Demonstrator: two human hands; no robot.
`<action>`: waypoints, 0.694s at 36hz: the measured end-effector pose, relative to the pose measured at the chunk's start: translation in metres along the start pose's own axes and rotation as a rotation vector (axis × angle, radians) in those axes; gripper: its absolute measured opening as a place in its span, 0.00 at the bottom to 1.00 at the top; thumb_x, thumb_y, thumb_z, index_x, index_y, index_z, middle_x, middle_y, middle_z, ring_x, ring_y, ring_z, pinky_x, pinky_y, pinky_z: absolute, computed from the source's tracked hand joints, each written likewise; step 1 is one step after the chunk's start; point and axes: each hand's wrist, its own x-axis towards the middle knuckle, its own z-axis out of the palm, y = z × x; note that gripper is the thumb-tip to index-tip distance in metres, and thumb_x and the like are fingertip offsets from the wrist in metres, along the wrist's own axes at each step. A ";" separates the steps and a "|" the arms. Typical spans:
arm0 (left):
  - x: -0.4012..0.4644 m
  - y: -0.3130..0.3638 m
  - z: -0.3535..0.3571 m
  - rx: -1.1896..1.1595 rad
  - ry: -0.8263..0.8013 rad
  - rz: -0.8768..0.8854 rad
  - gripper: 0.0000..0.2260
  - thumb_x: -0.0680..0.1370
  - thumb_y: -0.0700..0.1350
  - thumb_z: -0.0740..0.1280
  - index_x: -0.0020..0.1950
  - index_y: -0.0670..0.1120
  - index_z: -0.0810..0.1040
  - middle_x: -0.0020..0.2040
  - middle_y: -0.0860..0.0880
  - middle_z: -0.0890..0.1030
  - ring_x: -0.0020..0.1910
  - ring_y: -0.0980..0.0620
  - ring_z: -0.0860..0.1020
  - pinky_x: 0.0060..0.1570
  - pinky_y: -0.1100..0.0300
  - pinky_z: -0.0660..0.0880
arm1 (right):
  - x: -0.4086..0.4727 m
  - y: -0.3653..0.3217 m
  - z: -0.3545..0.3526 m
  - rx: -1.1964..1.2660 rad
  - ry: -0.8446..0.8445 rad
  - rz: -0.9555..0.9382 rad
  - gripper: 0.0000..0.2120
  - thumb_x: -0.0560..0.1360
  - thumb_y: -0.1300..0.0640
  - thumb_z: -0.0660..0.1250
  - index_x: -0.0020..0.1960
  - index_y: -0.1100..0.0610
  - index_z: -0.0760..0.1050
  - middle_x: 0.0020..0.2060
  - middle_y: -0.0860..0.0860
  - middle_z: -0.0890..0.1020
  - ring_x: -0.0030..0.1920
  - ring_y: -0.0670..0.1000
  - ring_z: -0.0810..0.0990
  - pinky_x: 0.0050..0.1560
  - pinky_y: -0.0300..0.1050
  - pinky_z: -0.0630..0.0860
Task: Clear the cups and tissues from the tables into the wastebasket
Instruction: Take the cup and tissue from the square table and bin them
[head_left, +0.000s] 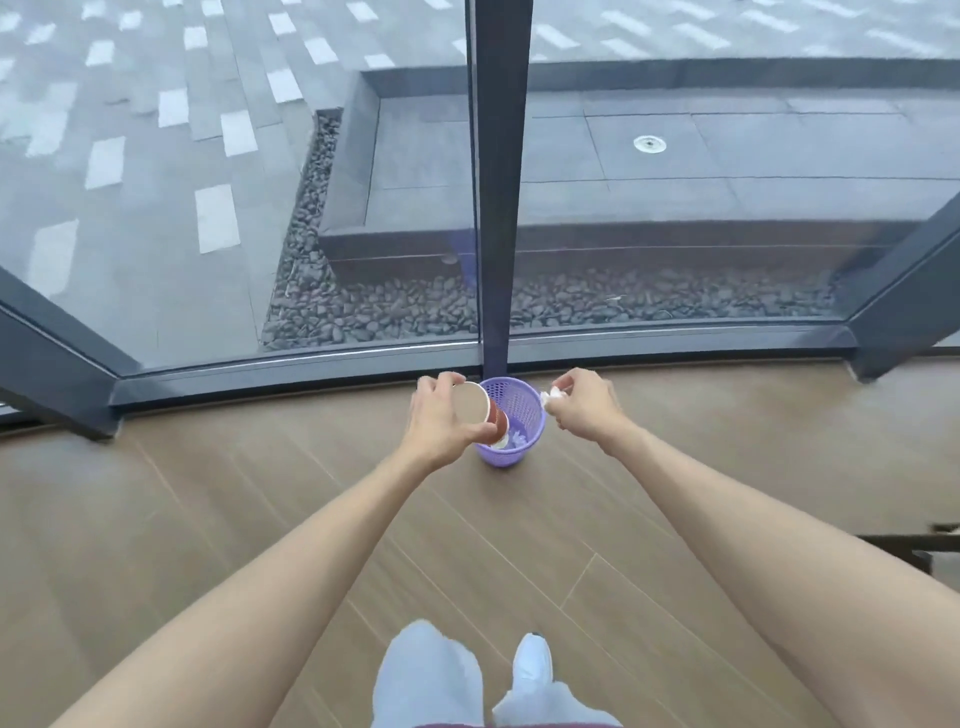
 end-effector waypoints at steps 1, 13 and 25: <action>0.016 0.001 0.002 0.000 -0.013 -0.003 0.36 0.65 0.51 0.79 0.69 0.47 0.69 0.63 0.45 0.69 0.65 0.46 0.70 0.65 0.57 0.67 | 0.012 -0.002 0.001 -0.002 -0.004 0.013 0.12 0.72 0.52 0.69 0.53 0.57 0.78 0.52 0.57 0.84 0.53 0.58 0.82 0.54 0.47 0.78; 0.210 -0.026 0.020 0.019 -0.141 -0.092 0.36 0.64 0.51 0.79 0.68 0.49 0.68 0.62 0.44 0.69 0.60 0.44 0.74 0.58 0.57 0.70 | 0.151 -0.025 0.040 -0.066 -0.015 0.193 0.08 0.75 0.55 0.66 0.51 0.58 0.79 0.50 0.60 0.85 0.55 0.59 0.81 0.52 0.46 0.75; 0.345 -0.095 0.114 0.163 -0.157 -0.150 0.32 0.68 0.53 0.76 0.67 0.46 0.68 0.60 0.41 0.72 0.56 0.38 0.77 0.50 0.52 0.72 | 0.294 0.049 0.124 -0.082 0.040 0.235 0.12 0.75 0.53 0.67 0.54 0.60 0.77 0.53 0.57 0.82 0.56 0.59 0.78 0.52 0.48 0.70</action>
